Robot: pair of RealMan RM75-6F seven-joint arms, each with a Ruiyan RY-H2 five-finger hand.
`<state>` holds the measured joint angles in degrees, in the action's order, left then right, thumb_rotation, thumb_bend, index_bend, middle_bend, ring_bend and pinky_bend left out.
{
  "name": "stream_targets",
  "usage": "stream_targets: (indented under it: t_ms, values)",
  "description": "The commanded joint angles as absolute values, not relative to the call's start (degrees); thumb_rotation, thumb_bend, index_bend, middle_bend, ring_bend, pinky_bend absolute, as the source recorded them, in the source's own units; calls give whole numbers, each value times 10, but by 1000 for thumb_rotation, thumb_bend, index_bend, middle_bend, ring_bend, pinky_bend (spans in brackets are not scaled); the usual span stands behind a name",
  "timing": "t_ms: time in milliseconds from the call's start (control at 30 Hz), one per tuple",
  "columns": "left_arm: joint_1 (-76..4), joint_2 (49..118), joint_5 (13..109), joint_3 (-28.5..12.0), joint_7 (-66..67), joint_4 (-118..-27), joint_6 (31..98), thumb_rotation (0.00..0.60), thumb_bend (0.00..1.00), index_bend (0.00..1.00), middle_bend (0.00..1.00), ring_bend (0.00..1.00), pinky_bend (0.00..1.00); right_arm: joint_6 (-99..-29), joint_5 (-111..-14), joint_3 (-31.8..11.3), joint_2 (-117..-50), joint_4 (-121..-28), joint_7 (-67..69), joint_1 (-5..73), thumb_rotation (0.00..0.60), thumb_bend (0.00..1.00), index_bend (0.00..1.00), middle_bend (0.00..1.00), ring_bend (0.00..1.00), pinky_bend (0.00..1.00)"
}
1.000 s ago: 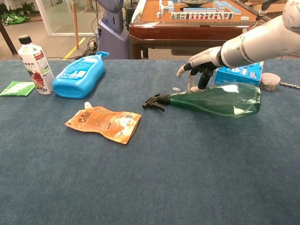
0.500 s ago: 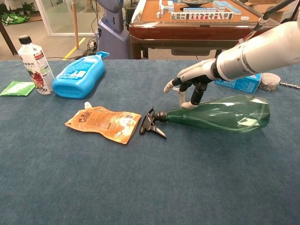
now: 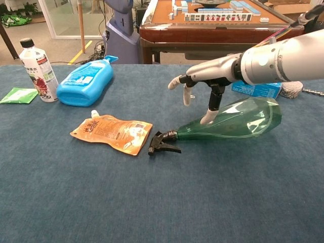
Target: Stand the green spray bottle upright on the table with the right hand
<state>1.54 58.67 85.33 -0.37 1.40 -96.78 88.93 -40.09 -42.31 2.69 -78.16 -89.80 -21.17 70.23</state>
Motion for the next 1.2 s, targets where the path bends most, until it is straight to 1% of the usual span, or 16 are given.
stream_targets:
  t_ms: [33, 133, 267, 400, 467, 567, 633, 833, 967, 1100, 1200]
  values:
    - [18, 587, 851, -3, 11, -965, 890, 600, 255, 365, 310, 292, 162, -458, -446, 40, -773, -934, -253, 678, 547, 0, 0, 241, 25, 0]
    - [19, 587, 849, -3, 7, -961, 890, 600, 255, 364, 310, 292, 162, -485, -450, 41, -775, -941, -264, 662, 547, 0, 0, 239, 25, 0]
    - [18, 588, 854, -3, 6, -961, 891, 600, 255, 364, 310, 292, 162, -486, -452, 33, -786, -941, -276, 657, 548, 0, 0, 247, 25, 0]
    - [21, 589, 856, -3, 3, -959, 896, 600, 255, 365, 310, 292, 162, -499, -438, 35, -813, -931, -339, 668, 549, 0, 2, 270, 25, 0]
    - [22, 589, 856, -3, 0, -958, 898, 600, 255, 365, 310, 292, 162, -505, -421, 35, -829, -925, -368, 673, 548, 4, 26, 271, 25, 0]
    - [25, 589, 855, -2, -4, -954, 901, 600, 255, 365, 310, 292, 162, -522, -401, 36, -857, -910, -410, 677, 549, 11, 127, 270, 25, 0]
    - [27, 590, 855, -2, -7, -951, 902, 600, 255, 365, 310, 291, 162, -527, -388, 35, -873, -903, -430, 679, 550, 22, 167, 264, 25, 0]
    - [30, 590, 855, -2, -14, -945, 904, 600, 255, 364, 310, 291, 162, -542, -369, 31, -905, -882, -475, 681, 550, 81, 203, 248, 25, 0]
    - [30, 591, 855, -2, -17, -942, 904, 600, 255, 365, 310, 291, 162, -549, -365, 28, -919, -873, -494, 679, 550, 112, 249, 247, 25, 0]
    - [31, 591, 854, -3, -20, -939, 904, 600, 255, 369, 310, 291, 162, -553, -372, 28, -931, -861, -510, 676, 553, 133, 283, 248, 25, 0]
    - [32, 591, 854, -4, -24, -936, 906, 600, 255, 373, 310, 291, 162, -552, -382, 32, -938, -850, -520, 673, 553, 136, 285, 248, 25, 0]
